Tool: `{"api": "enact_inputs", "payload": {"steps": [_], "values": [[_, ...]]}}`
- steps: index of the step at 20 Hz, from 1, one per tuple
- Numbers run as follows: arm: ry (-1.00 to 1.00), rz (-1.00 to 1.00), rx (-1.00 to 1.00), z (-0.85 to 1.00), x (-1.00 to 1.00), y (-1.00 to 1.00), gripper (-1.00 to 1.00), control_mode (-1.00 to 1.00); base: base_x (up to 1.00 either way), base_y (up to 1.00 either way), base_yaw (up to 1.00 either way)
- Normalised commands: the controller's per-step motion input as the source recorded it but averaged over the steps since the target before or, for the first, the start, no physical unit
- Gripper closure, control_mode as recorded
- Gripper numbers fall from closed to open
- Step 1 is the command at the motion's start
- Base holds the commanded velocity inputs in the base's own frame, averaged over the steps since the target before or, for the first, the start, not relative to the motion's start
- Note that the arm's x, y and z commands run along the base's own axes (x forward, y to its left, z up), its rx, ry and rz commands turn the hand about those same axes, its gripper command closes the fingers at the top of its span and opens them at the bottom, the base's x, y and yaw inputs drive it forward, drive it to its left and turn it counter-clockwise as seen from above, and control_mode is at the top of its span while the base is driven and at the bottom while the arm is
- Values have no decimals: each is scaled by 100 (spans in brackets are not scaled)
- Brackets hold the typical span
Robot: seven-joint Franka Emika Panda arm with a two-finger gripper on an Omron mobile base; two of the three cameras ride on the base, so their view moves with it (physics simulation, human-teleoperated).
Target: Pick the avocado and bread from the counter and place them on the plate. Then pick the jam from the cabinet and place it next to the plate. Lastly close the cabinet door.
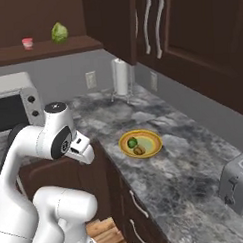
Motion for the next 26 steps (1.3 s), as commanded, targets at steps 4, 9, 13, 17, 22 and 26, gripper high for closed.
{"api": "enact_inputs", "payload": {"steps": [4,9,13,17,22,26], "values": [[0,0,0,0,0,0,-100,100,33,0,31],[0,0,0,0,0,0,-100,100,33,0,28],[0,0,0,0,0,0,-100,100,31,-6,27],[0,0,0,0,0,0,-100,100,35,-13,27],[0,0,0,0,0,0,-100,100,36,-22,23],[0,0,0,0,0,0,-100,100,41,-22,17]]}}
